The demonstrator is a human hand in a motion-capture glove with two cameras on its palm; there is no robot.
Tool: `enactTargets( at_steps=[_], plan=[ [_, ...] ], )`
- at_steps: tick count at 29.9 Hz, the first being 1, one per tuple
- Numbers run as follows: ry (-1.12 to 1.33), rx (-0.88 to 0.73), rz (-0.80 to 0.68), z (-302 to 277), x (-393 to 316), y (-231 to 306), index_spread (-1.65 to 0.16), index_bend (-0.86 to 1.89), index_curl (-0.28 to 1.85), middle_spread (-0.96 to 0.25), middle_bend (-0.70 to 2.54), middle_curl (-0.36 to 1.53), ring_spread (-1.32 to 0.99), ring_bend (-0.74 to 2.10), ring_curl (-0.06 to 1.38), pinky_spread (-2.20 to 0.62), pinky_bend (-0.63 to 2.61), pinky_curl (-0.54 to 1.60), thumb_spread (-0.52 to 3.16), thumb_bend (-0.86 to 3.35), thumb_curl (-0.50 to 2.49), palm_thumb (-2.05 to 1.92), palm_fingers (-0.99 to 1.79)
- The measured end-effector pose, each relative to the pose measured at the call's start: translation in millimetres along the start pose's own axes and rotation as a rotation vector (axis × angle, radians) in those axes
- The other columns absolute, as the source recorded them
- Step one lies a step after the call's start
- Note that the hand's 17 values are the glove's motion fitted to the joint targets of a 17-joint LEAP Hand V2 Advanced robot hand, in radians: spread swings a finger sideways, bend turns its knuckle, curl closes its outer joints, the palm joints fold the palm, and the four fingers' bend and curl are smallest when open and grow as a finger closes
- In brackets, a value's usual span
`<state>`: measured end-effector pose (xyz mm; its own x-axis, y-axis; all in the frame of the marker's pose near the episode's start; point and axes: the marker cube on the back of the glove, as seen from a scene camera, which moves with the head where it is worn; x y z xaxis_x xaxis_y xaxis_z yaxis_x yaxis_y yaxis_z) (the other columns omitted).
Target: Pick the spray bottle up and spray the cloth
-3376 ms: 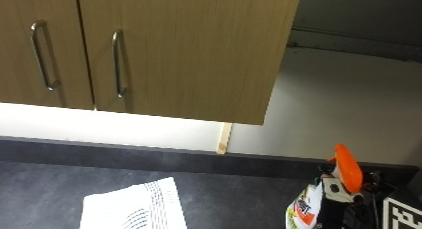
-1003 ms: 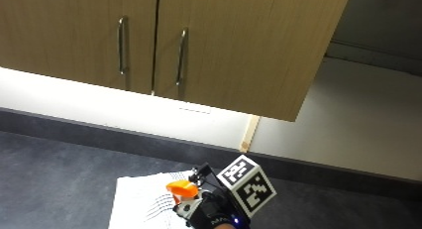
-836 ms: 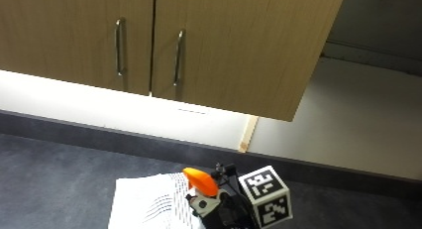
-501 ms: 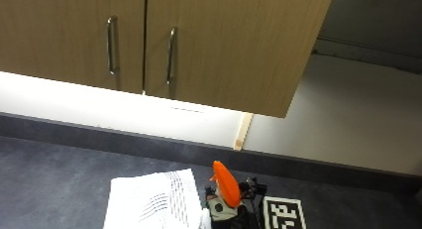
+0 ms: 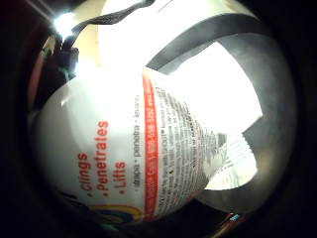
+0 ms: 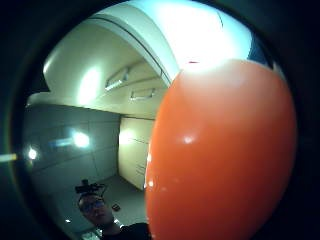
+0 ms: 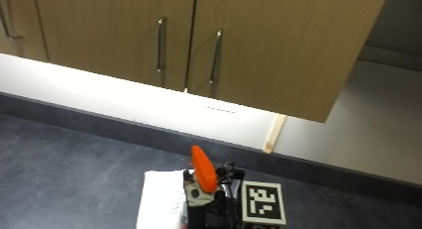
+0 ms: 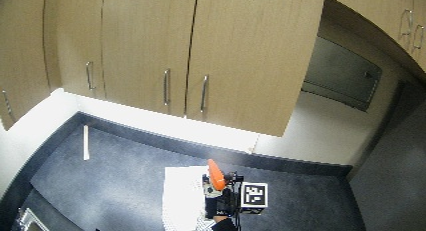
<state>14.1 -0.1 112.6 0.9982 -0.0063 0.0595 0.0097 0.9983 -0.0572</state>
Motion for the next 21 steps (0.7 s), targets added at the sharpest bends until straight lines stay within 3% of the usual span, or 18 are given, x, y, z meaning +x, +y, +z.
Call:
enactTargets(
  at_steps=[10,21],
  plan=[
    [-0.003,-0.138,-0.071,89.8,-2.7,-6.3,-0.23,0.17,0.61,-0.08,0.44,0.66,-0.12,0.49,0.6,-0.11,0.31,0.56,0.79,-0.01,0.75,1.19,1.09],
    [0.0,-0.127,-0.067,79.7,37.4,-12.5,-0.23,0.17,0.61,-0.09,0.44,0.66,-0.12,0.48,0.6,-0.11,0.29,0.57,0.81,-0.01,0.76,1.19,1.09]
  ],
)
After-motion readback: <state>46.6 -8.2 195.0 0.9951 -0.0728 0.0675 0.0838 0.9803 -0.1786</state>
